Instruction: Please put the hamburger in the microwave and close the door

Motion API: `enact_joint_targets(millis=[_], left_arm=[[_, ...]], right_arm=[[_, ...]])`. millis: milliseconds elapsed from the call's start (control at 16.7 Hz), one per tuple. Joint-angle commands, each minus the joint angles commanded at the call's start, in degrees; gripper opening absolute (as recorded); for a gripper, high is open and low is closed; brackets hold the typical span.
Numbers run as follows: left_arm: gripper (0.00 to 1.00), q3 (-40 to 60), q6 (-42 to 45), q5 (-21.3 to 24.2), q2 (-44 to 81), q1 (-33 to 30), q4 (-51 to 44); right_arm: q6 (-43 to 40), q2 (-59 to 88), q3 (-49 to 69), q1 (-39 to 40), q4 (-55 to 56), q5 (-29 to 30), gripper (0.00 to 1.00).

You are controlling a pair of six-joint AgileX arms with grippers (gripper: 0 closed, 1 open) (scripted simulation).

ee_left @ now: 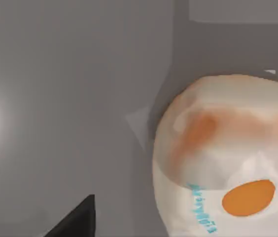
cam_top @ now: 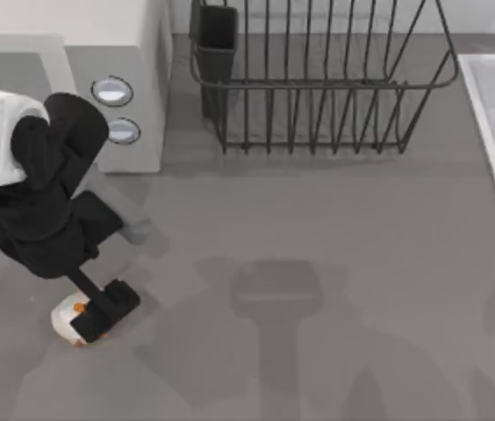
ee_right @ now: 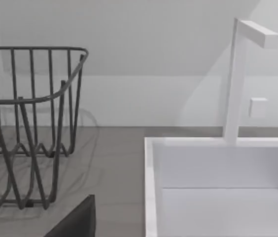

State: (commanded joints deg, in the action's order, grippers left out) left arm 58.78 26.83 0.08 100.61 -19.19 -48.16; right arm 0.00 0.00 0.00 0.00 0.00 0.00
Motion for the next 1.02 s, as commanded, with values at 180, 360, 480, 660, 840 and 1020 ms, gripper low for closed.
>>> enact_joint_targets(millis=[180, 360, 480, 660, 840, 1020], left_arm=[[1.0, -3.65, 0.04, 0.02, 3.71, 0.0, 8.26], [1.0, -5.73, 0.11, 0.03, 6.02, -0.03, 11.85], [1.0, -5.77, 0.12, 0.03, 6.07, -0.04, 11.91], [0.92, -5.77, 0.12, 0.03, 6.07, -0.04, 11.91], [0.7, -5.77, 0.12, 0.03, 6.07, -0.04, 11.91], [0.47, -5.77, 0.12, 0.03, 6.07, -0.04, 11.91]], right_arm=[[0.0, 0.0, 0.0, 0.0, 0.0, 0.0, 1.0], [0.0, 0.0, 0.0, 0.0, 0.0, 0.0, 1.0], [0.0, 0.0, 0.0, 0.0, 0.0, 0.0, 1.0], [0.0, 0.0, 0.0, 0.0, 0.0, 0.0, 1.0], [0.0, 0.0, 0.0, 0.0, 0.0, 0.0, 1.0], [0.0, 0.0, 0.0, 0.0, 0.0, 0.0, 1.0]])
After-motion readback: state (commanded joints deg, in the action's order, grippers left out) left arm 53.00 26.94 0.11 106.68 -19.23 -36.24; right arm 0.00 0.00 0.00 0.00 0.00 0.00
